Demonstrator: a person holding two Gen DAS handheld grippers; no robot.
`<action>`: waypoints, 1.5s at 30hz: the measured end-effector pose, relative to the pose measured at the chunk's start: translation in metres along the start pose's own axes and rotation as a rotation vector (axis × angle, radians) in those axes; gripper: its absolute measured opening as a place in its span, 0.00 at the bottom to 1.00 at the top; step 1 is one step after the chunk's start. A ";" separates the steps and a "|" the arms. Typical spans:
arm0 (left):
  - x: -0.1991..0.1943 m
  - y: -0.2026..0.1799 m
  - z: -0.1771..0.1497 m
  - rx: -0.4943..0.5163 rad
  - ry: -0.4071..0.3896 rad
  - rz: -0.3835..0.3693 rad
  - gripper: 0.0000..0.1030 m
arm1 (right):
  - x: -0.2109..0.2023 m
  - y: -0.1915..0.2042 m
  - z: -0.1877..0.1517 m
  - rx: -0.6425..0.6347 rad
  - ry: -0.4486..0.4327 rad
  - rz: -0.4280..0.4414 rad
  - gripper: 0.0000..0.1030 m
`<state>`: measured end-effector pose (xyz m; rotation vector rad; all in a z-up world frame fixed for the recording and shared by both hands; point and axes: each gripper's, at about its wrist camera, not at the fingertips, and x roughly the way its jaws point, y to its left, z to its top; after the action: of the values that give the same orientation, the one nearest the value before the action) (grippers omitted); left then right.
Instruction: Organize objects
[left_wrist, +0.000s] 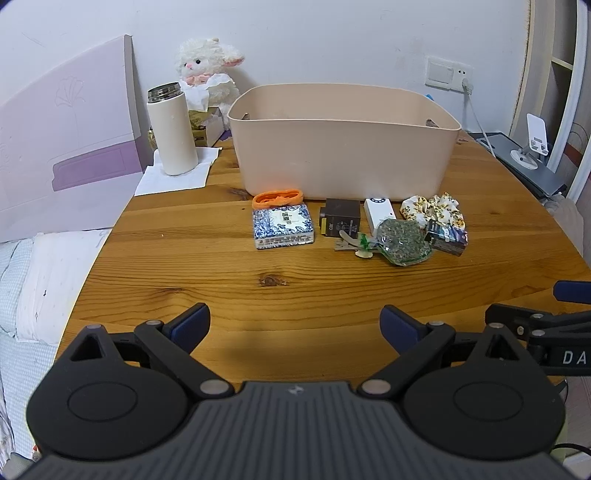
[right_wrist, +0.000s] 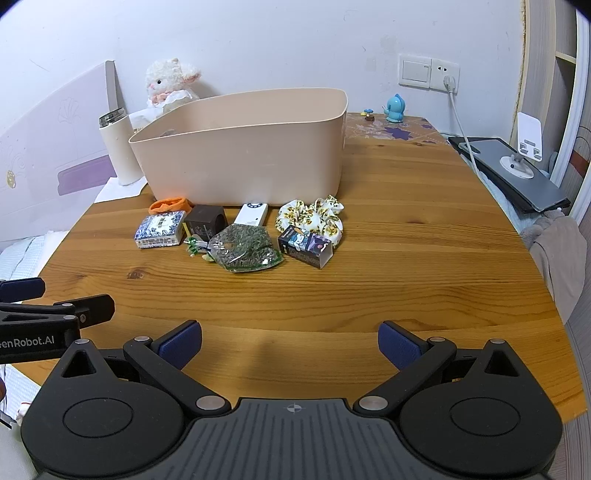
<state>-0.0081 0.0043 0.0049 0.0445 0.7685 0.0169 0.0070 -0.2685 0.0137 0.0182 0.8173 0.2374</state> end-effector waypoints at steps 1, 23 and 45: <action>0.002 0.001 0.001 -0.002 0.002 0.001 0.96 | 0.000 0.001 0.000 0.000 0.000 0.000 1.00; 0.029 0.014 0.013 -0.030 0.032 0.008 0.96 | 0.024 -0.008 0.012 0.018 0.016 -0.017 1.00; 0.107 0.031 0.042 -0.038 0.027 0.037 0.96 | 0.090 -0.019 0.042 0.005 0.014 -0.102 1.00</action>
<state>0.0980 0.0369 -0.0372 0.0227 0.7942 0.0675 0.1008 -0.2640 -0.0244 -0.0202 0.8303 0.1393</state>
